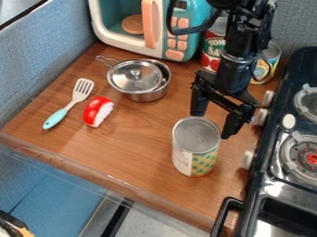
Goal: Move the can towards the lower right corner of the table
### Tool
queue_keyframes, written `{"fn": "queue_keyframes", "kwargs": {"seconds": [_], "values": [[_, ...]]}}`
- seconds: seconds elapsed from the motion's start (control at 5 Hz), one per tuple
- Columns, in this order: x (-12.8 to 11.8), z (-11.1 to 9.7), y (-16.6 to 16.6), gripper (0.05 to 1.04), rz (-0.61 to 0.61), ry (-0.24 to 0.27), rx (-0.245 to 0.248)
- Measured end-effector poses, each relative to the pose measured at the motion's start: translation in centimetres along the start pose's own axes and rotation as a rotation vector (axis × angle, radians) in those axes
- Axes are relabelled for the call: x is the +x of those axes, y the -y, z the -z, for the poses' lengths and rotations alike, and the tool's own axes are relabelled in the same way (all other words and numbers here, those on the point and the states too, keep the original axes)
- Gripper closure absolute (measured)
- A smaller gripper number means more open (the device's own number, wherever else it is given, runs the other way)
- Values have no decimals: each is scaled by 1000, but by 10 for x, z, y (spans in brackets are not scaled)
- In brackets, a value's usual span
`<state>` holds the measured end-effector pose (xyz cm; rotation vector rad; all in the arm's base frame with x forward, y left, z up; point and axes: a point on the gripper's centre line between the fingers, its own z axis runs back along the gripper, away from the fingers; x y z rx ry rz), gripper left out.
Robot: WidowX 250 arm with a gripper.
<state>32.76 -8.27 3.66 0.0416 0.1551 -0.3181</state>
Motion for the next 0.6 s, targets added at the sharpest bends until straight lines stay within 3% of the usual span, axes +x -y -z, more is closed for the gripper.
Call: {"fn": "queue_keyframes", "kwargs": {"seconds": [0.2, 0.4, 0.6], "values": [[-3, 3, 4, 84, -28, -5, -25], [-2, -11, 1, 84, 3, 100, 7], [0, -35, 2, 84, 25, 266, 41]]}}
